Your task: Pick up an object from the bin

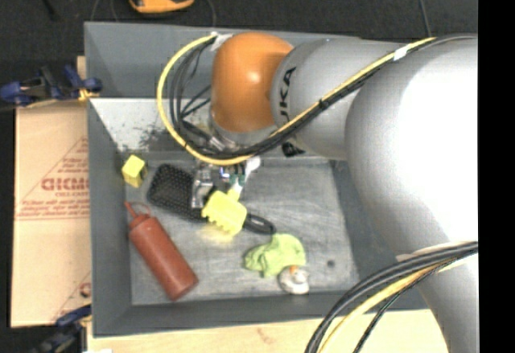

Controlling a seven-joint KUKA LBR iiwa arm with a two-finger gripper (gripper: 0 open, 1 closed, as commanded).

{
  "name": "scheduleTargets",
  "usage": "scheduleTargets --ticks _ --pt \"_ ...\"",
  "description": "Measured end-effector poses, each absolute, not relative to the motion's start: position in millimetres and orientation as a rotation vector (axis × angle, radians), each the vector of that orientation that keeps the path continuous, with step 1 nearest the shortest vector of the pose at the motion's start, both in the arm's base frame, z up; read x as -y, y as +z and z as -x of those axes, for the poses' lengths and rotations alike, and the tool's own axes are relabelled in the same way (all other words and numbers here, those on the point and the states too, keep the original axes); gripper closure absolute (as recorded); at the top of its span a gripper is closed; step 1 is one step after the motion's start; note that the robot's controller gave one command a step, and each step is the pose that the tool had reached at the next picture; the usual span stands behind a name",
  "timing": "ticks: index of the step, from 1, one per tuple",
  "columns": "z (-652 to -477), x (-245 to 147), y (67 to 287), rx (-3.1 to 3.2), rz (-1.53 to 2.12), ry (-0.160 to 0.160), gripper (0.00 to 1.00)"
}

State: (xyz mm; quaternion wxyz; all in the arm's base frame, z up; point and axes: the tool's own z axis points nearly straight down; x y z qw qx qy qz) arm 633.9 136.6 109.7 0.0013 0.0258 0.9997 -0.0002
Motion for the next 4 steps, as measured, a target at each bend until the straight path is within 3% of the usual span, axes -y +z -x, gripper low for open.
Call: scheduleTargets --ticks 1,2,3,4 --pt "-638.6 -149 148 -3.146 -0.071 -0.003 1.00" --pt "-619.6 -142 187 -3.139 -0.086 0.001 1.00" --pt "-630.7 -134 141 -3.130 -0.084 0.003 1.00" --pt "-622.4 -132 146 -3.154 -0.080 -0.006 1.00"
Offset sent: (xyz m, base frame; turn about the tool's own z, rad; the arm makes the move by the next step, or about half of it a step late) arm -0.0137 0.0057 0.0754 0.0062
